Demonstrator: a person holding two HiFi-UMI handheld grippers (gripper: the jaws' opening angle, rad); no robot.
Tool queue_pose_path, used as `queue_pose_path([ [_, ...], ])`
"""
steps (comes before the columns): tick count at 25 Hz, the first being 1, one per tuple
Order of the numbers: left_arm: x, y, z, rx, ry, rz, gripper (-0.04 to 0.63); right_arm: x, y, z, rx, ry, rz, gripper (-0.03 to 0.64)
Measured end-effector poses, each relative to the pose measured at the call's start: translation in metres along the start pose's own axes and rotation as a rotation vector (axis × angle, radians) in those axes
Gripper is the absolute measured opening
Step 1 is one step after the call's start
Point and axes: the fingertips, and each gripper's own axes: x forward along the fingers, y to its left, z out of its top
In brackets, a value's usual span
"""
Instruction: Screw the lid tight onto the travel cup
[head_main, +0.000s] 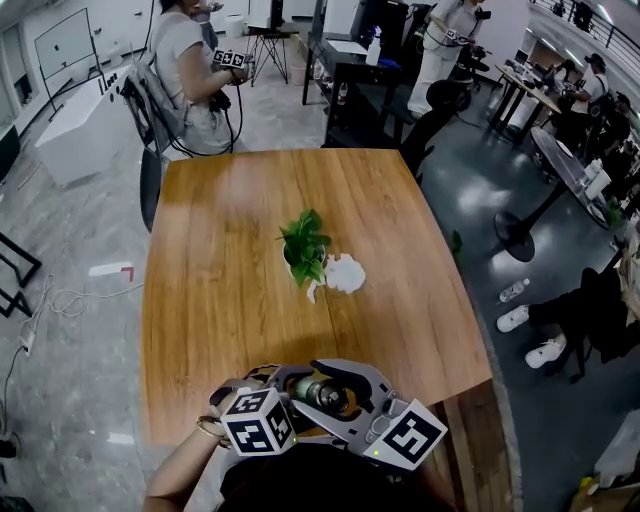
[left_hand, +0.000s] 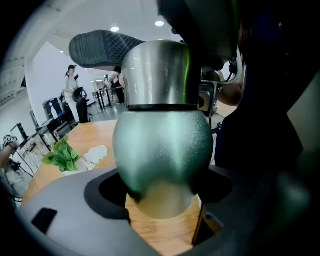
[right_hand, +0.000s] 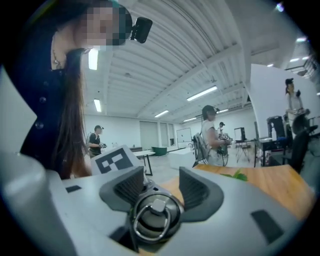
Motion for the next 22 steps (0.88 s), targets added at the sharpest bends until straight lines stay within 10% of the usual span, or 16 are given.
queue_pose_path([
  [6,-0.009,-0.005,-0.003,0.093,0.028,-0.058,0.391,-0.001,0.018,-0.014,-0.074,0.111,0.105,0.245],
  [14,-0.002,-0.002,0.009,-0.04,-0.06,-0.028,0.391,0.005,0.004,-0.001,-0.043,-0.009,-0.006,0.245],
  [22,-0.012,0.003,0.006,0.038,-0.06,-0.032,0.391,-0.003,0.004,-0.006,-0.034,0.039,0.058,0.245],
])
